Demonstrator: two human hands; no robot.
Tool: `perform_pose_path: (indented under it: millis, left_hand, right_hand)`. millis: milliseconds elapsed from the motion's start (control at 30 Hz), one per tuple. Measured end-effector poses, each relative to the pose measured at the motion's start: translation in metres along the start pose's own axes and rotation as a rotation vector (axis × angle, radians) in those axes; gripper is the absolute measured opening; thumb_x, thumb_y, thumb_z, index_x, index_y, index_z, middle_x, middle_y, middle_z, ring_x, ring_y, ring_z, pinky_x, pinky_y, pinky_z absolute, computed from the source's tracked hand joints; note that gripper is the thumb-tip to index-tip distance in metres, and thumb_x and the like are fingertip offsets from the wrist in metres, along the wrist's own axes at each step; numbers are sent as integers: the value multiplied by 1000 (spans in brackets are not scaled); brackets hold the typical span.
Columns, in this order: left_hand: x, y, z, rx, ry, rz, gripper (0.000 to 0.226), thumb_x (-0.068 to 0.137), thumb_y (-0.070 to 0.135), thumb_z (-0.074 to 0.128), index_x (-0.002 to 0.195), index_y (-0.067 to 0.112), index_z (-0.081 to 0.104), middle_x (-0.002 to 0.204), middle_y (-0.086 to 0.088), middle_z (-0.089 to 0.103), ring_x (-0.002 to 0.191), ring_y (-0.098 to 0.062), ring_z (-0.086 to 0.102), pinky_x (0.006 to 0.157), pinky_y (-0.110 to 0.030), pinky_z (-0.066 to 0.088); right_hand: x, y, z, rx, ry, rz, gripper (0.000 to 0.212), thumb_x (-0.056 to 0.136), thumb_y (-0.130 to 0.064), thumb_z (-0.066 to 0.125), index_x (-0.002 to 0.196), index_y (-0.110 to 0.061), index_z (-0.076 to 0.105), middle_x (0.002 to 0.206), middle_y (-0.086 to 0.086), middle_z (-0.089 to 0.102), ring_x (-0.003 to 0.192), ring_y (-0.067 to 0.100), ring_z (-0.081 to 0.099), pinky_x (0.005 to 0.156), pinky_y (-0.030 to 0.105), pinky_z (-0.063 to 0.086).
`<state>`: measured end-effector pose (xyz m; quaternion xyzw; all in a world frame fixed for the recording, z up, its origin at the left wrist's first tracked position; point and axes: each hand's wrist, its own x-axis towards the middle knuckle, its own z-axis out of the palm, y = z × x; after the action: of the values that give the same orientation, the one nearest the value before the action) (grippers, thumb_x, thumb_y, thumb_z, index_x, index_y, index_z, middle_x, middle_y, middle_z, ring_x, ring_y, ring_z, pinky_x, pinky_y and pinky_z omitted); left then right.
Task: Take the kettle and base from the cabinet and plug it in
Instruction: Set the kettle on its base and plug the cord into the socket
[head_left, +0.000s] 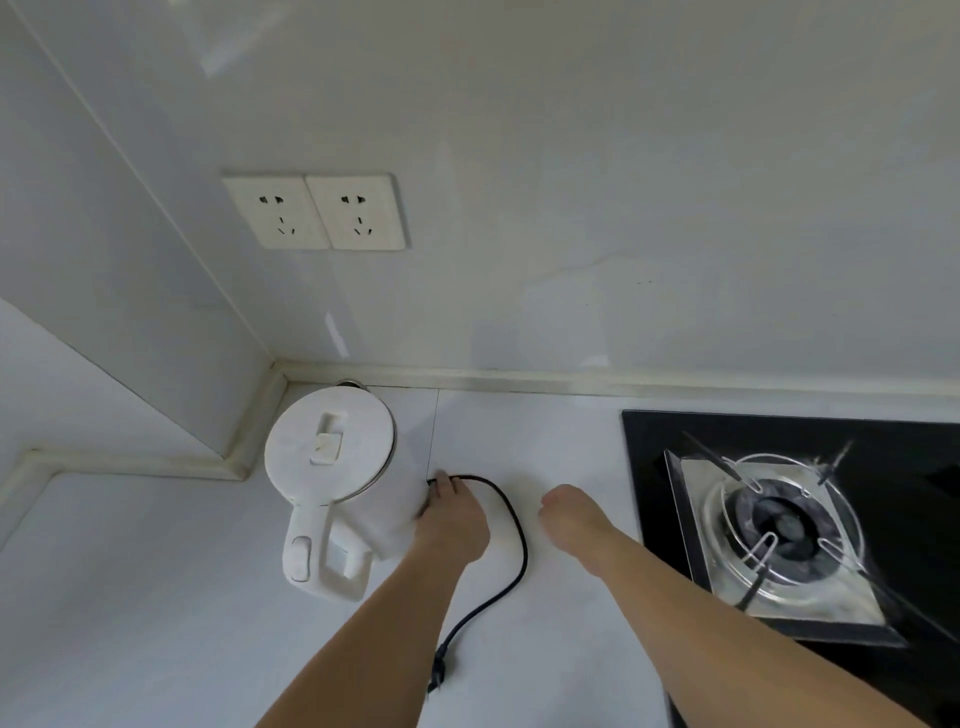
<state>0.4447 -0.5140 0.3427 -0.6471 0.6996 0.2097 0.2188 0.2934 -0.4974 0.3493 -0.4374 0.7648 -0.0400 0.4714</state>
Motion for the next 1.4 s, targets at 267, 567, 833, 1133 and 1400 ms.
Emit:
perform_pose_path:
  millis: [267,567,833,1133,1400]
  left_hand:
    - [2,-24,6,-27,77,83,43,90,4,41,132,8,41,141,-9,39,121,-26,49,101,-36,43]
    - [-6,-38,15,-16,-3,168,69,90,3,41,152,22,17,159,-4,15,138,-26,33,103,-43,42]
    - [-7,-40,19,-7,-29,153,69,92,5,41,153,23,15,163,-1,2,144,-23,22,109,-42,35]
    - [-8,-34,24,10,5,124,66,91,7,41,151,21,20,161,-4,7,137,-26,32,101,-44,43]
    - [-6,-33,28,44,-30,112,74,88,3,39,153,25,11,162,1,-1,143,-22,22,105,-43,36]
  right_hand:
    - [8,-16,30,39,-47,-92,48,95,-13,38,143,-15,38,145,8,44,130,25,45,108,32,37]
    - [4,-16,77,-293,208,-214,19,95,-29,49,104,-14,54,105,3,60,95,23,60,70,31,45]
    - [8,-30,81,-473,130,-204,12,92,-11,40,97,-9,51,99,9,63,82,26,61,62,29,41]
    - [-14,-22,57,206,-178,21,17,94,-6,43,80,-1,51,66,13,52,39,22,54,46,33,56]
    - [-61,52,24,389,-303,86,13,92,-8,51,86,1,58,62,11,57,48,25,61,58,39,60]
